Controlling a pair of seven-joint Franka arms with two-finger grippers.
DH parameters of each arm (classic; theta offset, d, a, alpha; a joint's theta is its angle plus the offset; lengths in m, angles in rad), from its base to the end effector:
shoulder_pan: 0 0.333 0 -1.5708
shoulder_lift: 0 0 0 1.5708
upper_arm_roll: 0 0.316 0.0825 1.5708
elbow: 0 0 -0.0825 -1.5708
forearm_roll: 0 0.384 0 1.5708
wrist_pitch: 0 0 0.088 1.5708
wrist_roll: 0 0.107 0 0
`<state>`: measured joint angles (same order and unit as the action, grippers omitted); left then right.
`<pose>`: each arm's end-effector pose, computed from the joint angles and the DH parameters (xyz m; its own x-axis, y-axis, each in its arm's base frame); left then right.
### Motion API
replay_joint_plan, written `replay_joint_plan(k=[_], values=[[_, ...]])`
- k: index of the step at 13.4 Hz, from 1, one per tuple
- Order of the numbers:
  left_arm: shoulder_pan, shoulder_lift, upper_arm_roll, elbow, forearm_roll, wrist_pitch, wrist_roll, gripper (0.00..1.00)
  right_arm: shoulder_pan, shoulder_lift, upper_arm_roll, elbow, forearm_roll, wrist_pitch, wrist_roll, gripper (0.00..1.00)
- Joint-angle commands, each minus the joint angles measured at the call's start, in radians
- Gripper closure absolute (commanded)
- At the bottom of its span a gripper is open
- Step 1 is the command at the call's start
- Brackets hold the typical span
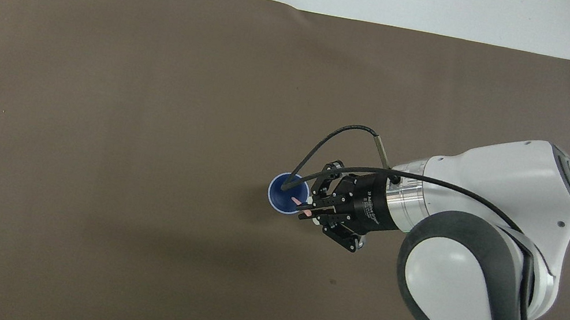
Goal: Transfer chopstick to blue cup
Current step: 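Open the right gripper to release the stick into the blue cup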
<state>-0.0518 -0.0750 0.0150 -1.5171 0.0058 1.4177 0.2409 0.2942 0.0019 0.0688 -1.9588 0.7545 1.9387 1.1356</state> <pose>0.5139 -0.0179 0.6763 0.9616 -0.2733 -0.0248 -0.2734 -0.9619 0.0013 0.5091 0.2433 0.4874 0.4302 -0.6544 -0.6219 -0.8889 -0.4272 -0.1653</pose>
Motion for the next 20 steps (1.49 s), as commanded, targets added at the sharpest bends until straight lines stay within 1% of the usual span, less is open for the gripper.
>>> replay_joint_plan(k=[1, 2, 3, 4, 5, 6, 7, 10, 12, 13, 15, 17, 20], values=[[-0.010, -0.006, 0.003, 0.012, -0.041, -0.045, -0.056, 0.00, 0.005, 0.006, -0.001, -0.015, -0.020, 0.057, -0.019, 1.00], [-0.010, -0.017, 0.002, 0.002, -0.062, -0.060, -0.113, 0.00, 0.006, 0.012, -0.001, -0.028, -0.020, 0.060, -0.020, 1.00], [-0.010, -0.025, 0.002, -0.020, -0.064, -0.045, -0.120, 0.00, 0.014, 0.026, -0.001, -0.031, -0.020, 0.065, -0.030, 1.00], [-0.011, -0.028, 0.002, -0.023, -0.064, -0.039, -0.121, 0.00, 0.028, 0.030, -0.001, -0.028, -0.020, 0.074, -0.036, 0.94], [-0.011, -0.029, 0.002, -0.025, -0.063, -0.036, -0.120, 0.00, 0.029, 0.038, -0.001, -0.013, -0.020, 0.071, -0.033, 0.72], [-0.011, -0.031, 0.003, -0.029, -0.063, -0.037, -0.118, 0.00, 0.028, 0.043, -0.003, -0.002, -0.020, 0.063, -0.036, 0.39], [-0.013, -0.028, 0.002, -0.031, -0.063, -0.036, -0.120, 0.00, 0.028, 0.044, -0.001, 0.014, -0.020, 0.062, -0.025, 0.16], [-0.013, -0.031, 0.003, -0.037, -0.053, -0.043, -0.117, 0.00, 0.017, 0.040, -0.004, 0.055, -0.035, 0.051, -0.022, 0.02], [-0.013, -0.029, 0.003, -0.037, -0.049, -0.033, -0.117, 0.00, 0.013, 0.038, -0.004, 0.112, -0.111, -0.007, -0.027, 0.00], [-0.013, -0.029, 0.003, -0.037, -0.050, -0.040, -0.117, 0.00, 0.005, 0.035, -0.004, 0.124, -0.128, -0.026, -0.028, 0.00], [-0.011, -0.031, 0.003, -0.038, -0.050, -0.045, -0.117, 0.00, 0.002, 0.004, -0.014, 0.124, -0.161, -0.030, -0.056, 0.00], [-0.011, -0.026, 0.003, -0.028, -0.052, -0.043, -0.123, 0.00, -0.038, -0.034, -0.017, 0.124, -0.263, -0.033, -0.165, 0.00], [0.001, -0.028, 0.005, -0.029, -0.052, -0.043, -0.123, 0.00, -0.087, -0.063, -0.018, 0.124, -0.467, -0.107, -0.460, 0.00]])
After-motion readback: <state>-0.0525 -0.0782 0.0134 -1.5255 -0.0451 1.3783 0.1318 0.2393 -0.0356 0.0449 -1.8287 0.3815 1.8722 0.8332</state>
